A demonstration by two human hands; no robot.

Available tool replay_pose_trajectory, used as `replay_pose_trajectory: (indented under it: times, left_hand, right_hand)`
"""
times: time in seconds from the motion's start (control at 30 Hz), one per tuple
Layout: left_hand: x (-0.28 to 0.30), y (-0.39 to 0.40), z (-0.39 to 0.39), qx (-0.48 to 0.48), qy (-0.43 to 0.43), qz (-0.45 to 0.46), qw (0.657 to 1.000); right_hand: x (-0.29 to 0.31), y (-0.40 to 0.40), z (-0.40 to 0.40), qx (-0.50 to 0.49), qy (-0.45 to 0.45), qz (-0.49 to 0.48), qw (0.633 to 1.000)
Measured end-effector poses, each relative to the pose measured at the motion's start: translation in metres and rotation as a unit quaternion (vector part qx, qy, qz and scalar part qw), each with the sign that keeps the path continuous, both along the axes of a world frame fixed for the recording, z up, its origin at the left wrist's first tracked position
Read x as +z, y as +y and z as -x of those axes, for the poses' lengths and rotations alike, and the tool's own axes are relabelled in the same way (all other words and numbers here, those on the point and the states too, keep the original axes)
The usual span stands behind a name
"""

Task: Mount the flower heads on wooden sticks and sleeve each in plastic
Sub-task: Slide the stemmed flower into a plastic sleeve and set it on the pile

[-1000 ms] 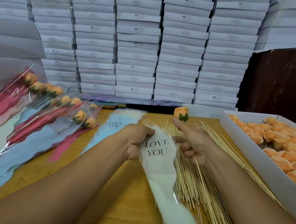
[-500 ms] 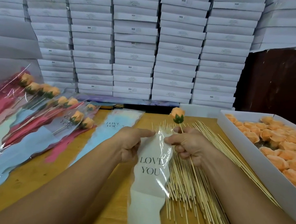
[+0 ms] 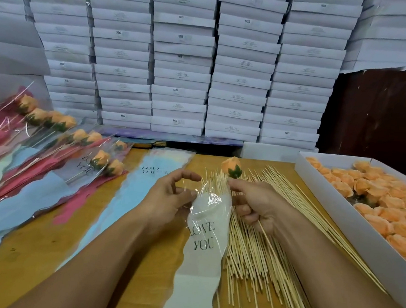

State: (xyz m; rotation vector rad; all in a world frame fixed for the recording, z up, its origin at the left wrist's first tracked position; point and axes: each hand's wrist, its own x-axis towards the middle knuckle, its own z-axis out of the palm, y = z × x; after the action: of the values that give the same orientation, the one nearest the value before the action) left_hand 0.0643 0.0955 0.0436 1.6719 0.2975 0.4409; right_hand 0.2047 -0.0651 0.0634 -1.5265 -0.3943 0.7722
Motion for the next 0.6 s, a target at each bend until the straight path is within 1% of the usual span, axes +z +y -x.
replay_pose_trajectory:
  times: [0.07,0.13,0.23,0.43,0.6]
  left_hand:
    - [0.0021,-0.0001,0.0015,-0.006,0.001,-0.009,1.0]
    - [0.0027,-0.0014,0.003,-0.004,0.004,-0.038,0.999]
    - [0.004,-0.004,0.0045,0.004,0.012,-0.081,0.997]
    - [0.0063,-0.008,0.006,0.021,-0.003,-0.122,0.992]
    - [0.0036,-0.0072,0.0066,-0.01,-0.013,-0.14,0.99]
  right_hand:
    - [0.0,-0.0002,-0.0025,-0.012,0.02,-0.009,1.0]
    - [-0.0007,-0.0002,-0.0034,-0.013,0.029,-0.014,0.999]
    - [-0.0024,0.0,-0.0034,-0.008,0.015,-0.007,1.0]
    - [-0.0024,-0.001,-0.001,0.005,0.001,0.007,1.0]
    - [-0.001,-0.0007,-0.0025,-0.008,0.024,-0.001,1.0]
